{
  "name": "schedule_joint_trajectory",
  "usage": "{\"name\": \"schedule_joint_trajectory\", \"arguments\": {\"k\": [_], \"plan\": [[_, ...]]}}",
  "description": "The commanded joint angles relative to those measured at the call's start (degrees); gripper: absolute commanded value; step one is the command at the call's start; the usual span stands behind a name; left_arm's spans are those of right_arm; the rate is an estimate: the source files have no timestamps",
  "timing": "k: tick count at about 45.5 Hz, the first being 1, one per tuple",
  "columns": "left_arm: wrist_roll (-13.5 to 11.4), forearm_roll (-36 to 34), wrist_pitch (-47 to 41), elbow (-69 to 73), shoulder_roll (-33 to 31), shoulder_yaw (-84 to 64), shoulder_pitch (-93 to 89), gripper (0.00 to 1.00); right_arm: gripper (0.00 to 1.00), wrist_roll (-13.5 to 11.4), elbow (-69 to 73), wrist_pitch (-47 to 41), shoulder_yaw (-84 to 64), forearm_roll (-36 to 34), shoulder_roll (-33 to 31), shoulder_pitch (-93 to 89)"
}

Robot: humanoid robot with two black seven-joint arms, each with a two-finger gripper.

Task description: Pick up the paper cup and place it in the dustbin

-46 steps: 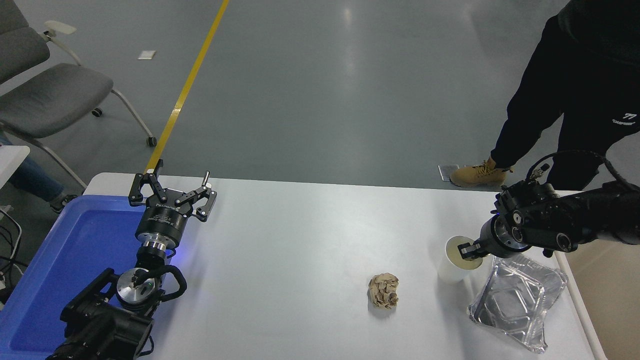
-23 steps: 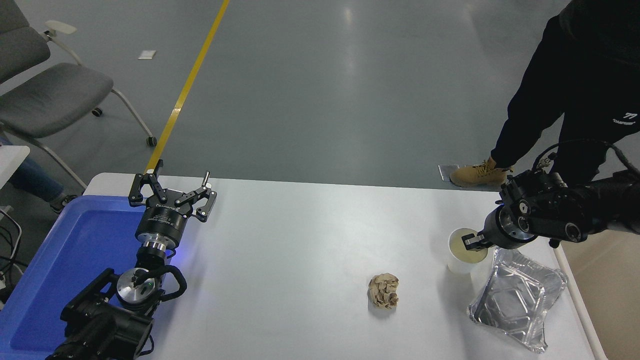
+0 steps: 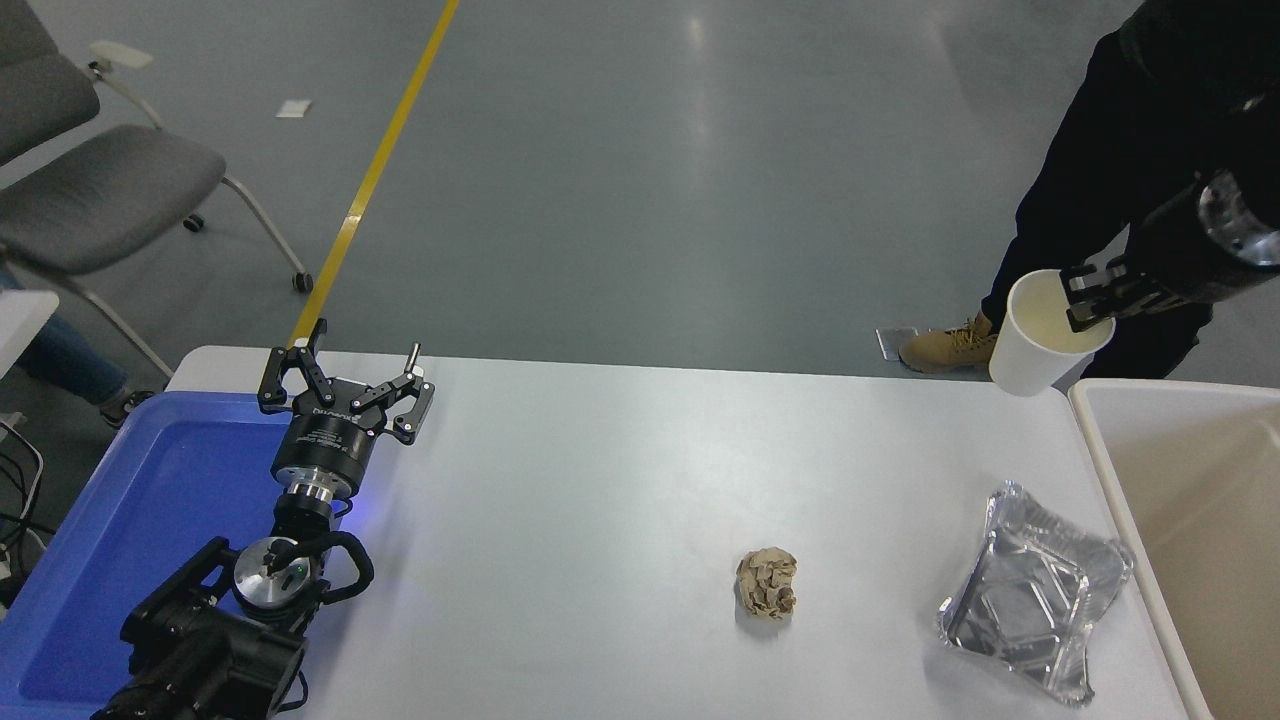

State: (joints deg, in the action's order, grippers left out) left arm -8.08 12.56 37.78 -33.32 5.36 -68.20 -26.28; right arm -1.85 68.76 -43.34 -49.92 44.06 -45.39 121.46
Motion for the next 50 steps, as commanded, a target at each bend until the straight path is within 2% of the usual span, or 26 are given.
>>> {"name": "schedule_joint_trajectory", "arguments": {"k": [1,12,16,21,25,30,36,41,44,50], "plan": [[-0.01,0.01,0.01,0.01,0.00,0.00,0.00,0.99,0.00,-0.43,-1.08,-1.66,-1.06,-0.03,-6.64,7.83],[-0.01,0.01,0.01,0.01,0.00,0.00,0.00,0.99,0.00,-0.43,-16.19,-1.66,-0.09,-0.12,-14.37,6.43],[-0.01,0.01,0.01,0.01,0.00,0.00,0.00,0.99,0.00,-0.35,-21.55,-0.35,1.23,-2.13,-18.59,3.53],[-0.01,0.01,0.01,0.01,0.00,0.00,0.00,0.99,0.00,-0.35,-26.66,5.01,3.51,-9.42,-22.46,-4.20],[-0.01,0.01,-0.08,0.01,0.00,0.00,0.00,0.99,0.00,-0.17,-30.61,12.73,5.01,-15.39,-24.57,-10.96],[-0.10,0.01,-0.08,0.01,0.00,0.00,0.00,0.99,0.00,0.01,-33.43,24.07,6.50,-29.09,-24.49,-23.08],[-0.01,0.01,0.01,0.01,0.00,0.00,0.00,0.99,0.00,-0.08,-36.68,33.49,10.98,-47.46,-21.77,-38.81],[-0.01,0.10,0.01,0.01,0.00,0.00,0.00,0.99,0.00,-0.08,-40.89,39.73,18.61,-57.41,-16.76,-52.61],[-0.01,0.10,-0.08,0.01,0.00,0.00,0.00,0.99,0.00,-0.26,-44.40,41.67,25.73,-60.84,-12.64,-61.66],[-0.01,0.10,-0.08,0.01,0.00,0.00,0.00,0.99,0.00,-0.43,-58.45,43.60,41.46,-61.47,-0.52,-78.37]]}}
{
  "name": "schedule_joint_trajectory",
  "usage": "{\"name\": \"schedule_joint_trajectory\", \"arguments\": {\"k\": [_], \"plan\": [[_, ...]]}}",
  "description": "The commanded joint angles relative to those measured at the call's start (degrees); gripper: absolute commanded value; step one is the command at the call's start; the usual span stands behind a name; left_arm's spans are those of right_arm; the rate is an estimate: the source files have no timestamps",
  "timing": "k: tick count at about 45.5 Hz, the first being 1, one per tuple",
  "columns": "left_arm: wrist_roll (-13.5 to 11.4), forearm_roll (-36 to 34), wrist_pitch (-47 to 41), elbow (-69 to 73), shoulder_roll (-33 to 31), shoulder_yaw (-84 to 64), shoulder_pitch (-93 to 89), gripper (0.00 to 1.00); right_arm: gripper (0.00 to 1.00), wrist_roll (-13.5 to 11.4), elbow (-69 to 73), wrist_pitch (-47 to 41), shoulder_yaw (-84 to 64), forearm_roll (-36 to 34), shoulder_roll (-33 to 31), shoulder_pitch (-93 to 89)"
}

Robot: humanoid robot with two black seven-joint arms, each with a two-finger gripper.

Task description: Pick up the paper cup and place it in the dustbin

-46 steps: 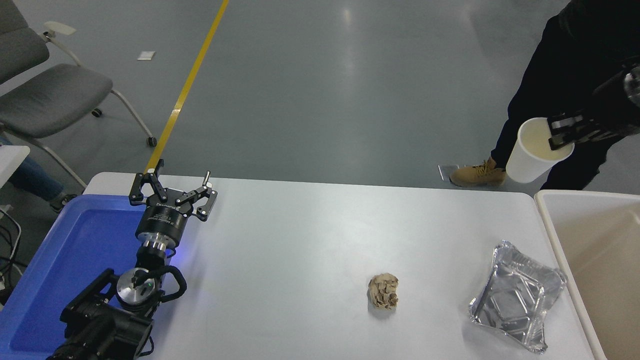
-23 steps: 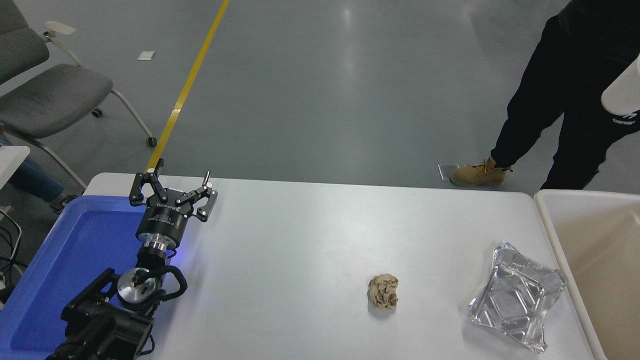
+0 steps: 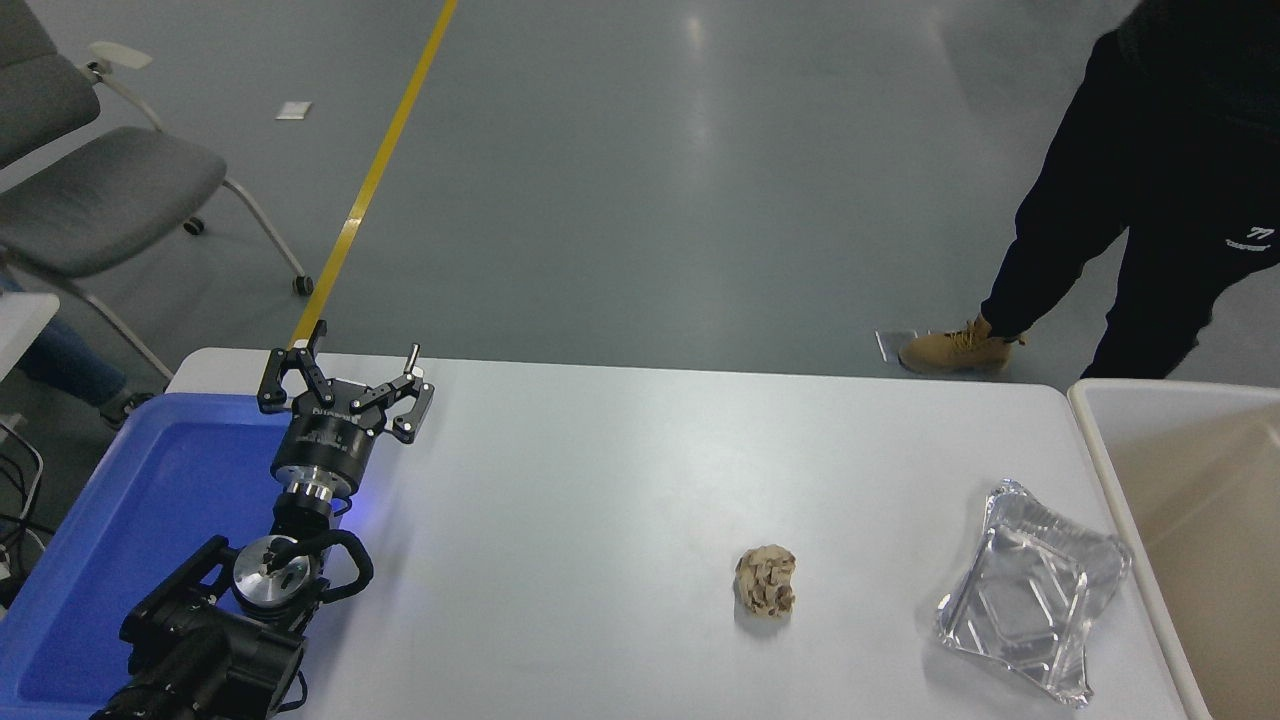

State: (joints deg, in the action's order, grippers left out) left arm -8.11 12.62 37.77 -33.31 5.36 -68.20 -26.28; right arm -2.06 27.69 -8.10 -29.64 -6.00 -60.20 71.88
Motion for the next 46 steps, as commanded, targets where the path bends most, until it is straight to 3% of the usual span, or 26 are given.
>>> {"name": "schedule_joint_trajectory", "arguments": {"k": [1,6,17,46], "plan": [[-0.07,0.03,-0.07,0.00,0.00,0.00,0.00,0.99,0.00,-0.32,-20.54,8.36,23.47,-11.22,16.75,-30.81],[-0.07,0.03,-0.07,0.00,0.00,0.00,0.00,0.99,0.00,-0.32,-31.54,8.27,30.16,-10.08,27.75,-34.70],[-0.07,0.03,-0.07,0.00,0.00,0.00,0.00,0.99,0.00,-0.40,-31.38,13.81,40.19,-10.26,35.76,-38.83],[-0.07,0.03,-0.07,0.00,0.00,0.00,0.00,0.99,0.00,-0.23,-30.68,13.63,41.86,-10.34,39.36,-42.88]]}}
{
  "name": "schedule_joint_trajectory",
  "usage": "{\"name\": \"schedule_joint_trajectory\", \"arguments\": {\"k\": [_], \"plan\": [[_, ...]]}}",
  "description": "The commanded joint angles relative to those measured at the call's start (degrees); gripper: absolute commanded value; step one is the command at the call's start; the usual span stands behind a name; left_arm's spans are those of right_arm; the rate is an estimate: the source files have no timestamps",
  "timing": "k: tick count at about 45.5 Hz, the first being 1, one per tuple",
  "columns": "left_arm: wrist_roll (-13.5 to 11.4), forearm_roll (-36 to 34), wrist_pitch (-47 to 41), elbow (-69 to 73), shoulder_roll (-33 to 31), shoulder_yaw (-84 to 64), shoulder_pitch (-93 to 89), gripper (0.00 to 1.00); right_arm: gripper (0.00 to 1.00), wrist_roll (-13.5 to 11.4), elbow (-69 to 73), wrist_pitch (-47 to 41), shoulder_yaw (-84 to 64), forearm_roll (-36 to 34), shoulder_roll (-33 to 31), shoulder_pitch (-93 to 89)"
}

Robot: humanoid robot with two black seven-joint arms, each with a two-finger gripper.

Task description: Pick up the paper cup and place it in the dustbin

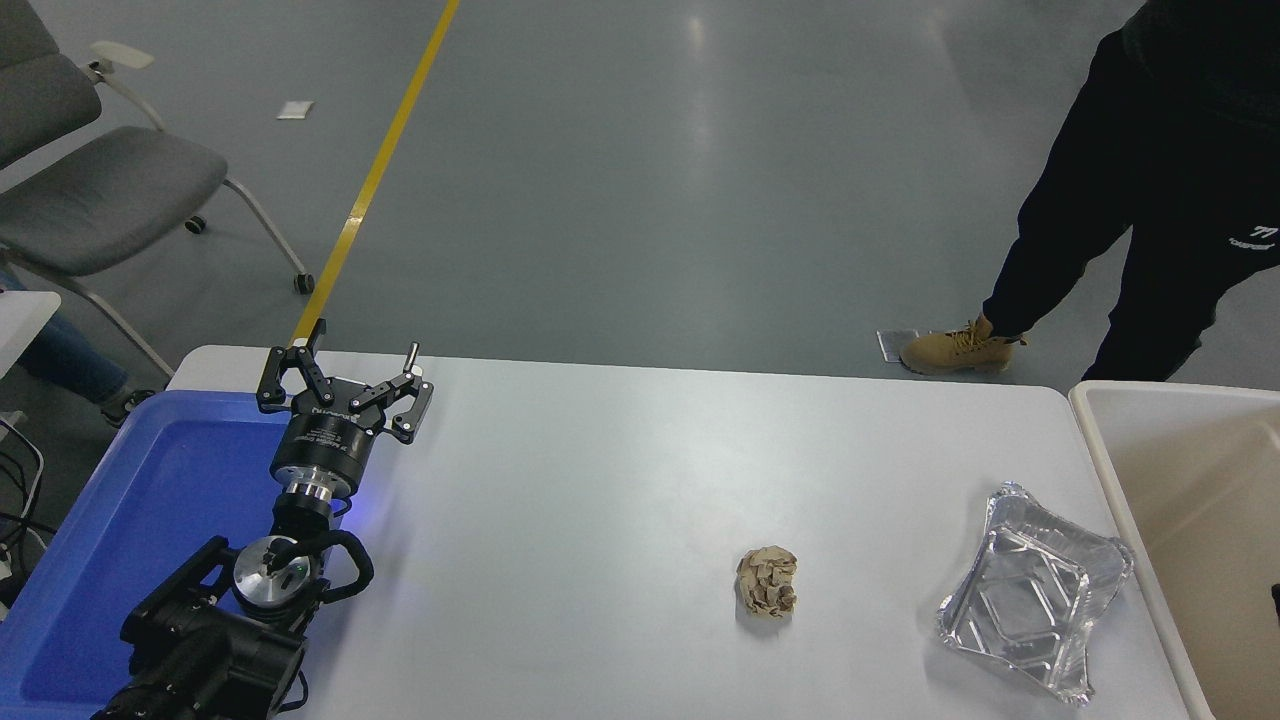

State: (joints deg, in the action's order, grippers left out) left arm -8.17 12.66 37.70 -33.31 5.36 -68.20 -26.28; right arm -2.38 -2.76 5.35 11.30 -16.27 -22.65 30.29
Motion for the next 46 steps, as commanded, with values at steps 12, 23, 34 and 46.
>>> {"name": "schedule_joint_trajectory", "arguments": {"k": [12,23,34,46], "plan": [[0.00,0.00,0.00,0.00,0.00,0.00,0.00,0.99,1.00,0.36,-0.32,-0.26,0.83,0.19,2.08,-1.37],[0.00,0.00,0.00,0.00,0.00,0.00,0.00,0.99,1.00,0.27,-0.32,-1.22,-0.31,0.45,1.55,1.70],[0.00,0.00,0.00,0.00,0.00,0.00,0.00,0.99,1.00,0.09,0.56,-7.46,-4.53,0.54,-2.66,8.55],[0.00,0.00,0.09,0.00,0.00,0.00,0.00,0.99,1.00,0.01,10.30,-7.55,-13.76,1.24,-12.76,20.94]]}}
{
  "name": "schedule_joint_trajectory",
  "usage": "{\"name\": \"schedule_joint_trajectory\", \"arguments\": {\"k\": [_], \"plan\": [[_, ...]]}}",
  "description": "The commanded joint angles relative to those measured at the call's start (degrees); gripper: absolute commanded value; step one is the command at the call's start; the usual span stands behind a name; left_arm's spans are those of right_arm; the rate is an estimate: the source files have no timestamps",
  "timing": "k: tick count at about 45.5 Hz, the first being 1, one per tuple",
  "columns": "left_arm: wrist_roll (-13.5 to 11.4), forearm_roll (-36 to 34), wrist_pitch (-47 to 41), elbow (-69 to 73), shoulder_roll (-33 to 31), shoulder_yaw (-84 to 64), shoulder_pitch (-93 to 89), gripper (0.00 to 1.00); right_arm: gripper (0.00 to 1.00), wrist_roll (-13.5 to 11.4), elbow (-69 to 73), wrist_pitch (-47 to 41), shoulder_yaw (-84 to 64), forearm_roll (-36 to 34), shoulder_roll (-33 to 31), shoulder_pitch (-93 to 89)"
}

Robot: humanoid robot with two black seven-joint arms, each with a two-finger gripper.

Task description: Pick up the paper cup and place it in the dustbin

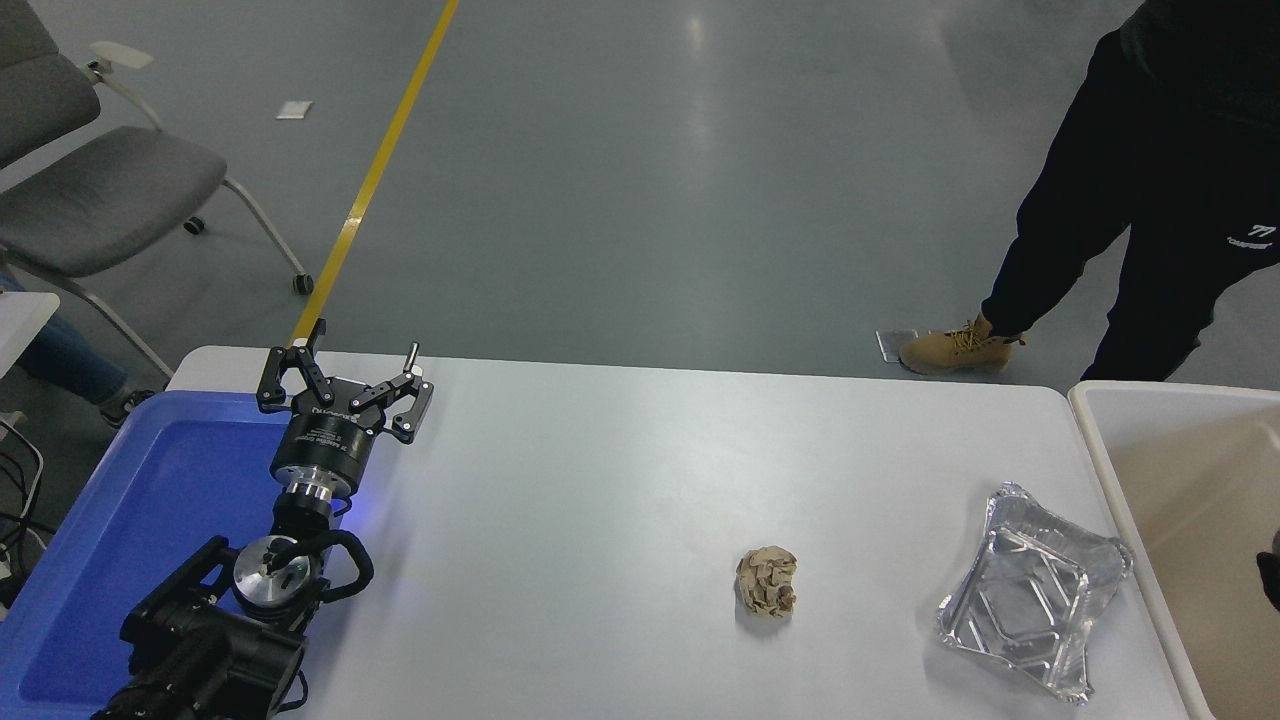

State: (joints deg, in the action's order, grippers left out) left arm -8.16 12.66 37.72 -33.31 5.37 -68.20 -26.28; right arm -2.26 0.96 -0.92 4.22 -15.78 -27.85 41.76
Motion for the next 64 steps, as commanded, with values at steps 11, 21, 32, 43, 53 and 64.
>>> {"name": "schedule_joint_trajectory", "arguments": {"k": [11,21,32,43,53,64], "plan": [[-0.01,0.00,-0.01,0.00,-0.01,0.00,0.00,0.99,1.00,-0.11,28.81,-1.19,-9.23,14.54,-20.57,24.50],[0.08,-0.09,0.08,0.00,-0.01,0.00,0.00,0.99,1.00,-0.90,42.44,-0.04,-14.05,26.23,-25.59,37.15],[0.08,-0.09,0.08,0.00,-0.01,0.00,0.00,0.99,1.00,-0.91,55.10,0.31,-41.64,26.42,-24.80,60.00],[0.08,-0.09,-0.01,0.00,-0.01,0.00,0.00,0.99,1.00,-0.73,68.90,-1.54,-58.95,26.33,-19.71,73.80],[0.08,0.00,-0.01,0.00,-0.01,0.00,0.00,0.99,1.00,0.06,75.06,-12.77,-71.80,26.33,-7.84,84.01],[0.08,0.00,-0.01,0.00,-0.01,0.00,0.00,0.99,1.00,0.06,82.79,-19.11,-72.33,26.50,3.32,87.00]]}}
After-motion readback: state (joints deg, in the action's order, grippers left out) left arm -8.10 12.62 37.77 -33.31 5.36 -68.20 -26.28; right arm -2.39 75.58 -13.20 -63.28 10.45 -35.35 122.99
